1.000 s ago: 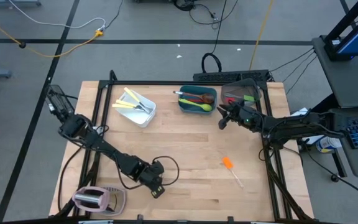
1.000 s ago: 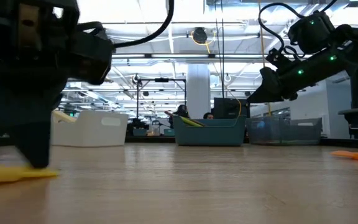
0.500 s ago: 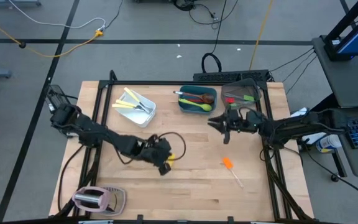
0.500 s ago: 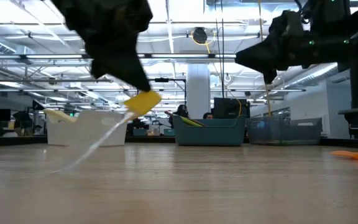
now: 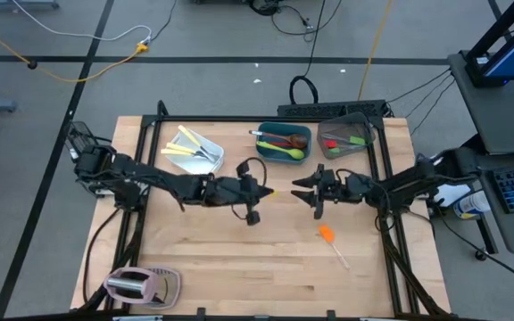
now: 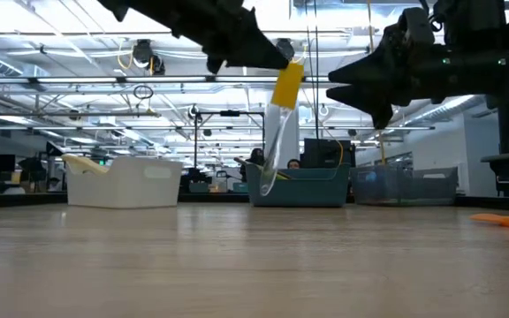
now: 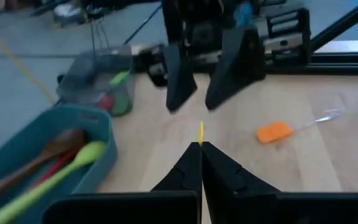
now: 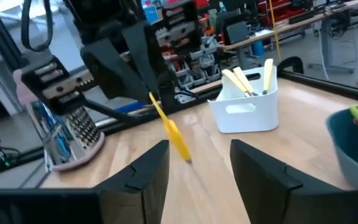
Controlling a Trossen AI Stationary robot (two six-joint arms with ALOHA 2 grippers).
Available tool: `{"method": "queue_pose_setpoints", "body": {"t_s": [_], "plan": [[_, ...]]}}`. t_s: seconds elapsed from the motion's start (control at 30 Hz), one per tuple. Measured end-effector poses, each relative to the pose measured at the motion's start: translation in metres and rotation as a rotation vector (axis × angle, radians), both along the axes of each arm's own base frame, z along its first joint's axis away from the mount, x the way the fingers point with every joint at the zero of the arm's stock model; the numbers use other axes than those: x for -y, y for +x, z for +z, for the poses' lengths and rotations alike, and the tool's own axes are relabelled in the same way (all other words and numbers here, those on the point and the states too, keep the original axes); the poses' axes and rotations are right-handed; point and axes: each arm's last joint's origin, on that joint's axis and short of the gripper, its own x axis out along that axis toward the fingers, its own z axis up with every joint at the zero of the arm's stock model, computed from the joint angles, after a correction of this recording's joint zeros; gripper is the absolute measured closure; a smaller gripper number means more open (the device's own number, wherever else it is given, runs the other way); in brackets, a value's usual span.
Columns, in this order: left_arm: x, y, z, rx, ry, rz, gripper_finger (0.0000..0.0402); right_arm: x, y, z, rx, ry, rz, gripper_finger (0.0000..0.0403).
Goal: Pick & Place Kitchen Items
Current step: Put the yellow spatula into the black bin
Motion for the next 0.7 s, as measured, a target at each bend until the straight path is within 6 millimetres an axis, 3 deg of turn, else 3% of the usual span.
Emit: {"method": "queue_pose_setpoints", "body": {"t_s": [0.47,0.7], "plan": [[-0.028,0.005,0.006,0.057,0.008,-0.054,0.0401,-0.004,0.041,0.003,0.032,-0.111,0.023,0.0243],[-0.03,0.005,0.006,0.056,0.008,-0.049,0.0401,-0.001,0.043,0.006,0.04,-0.124,0.01,0.0278]]}}
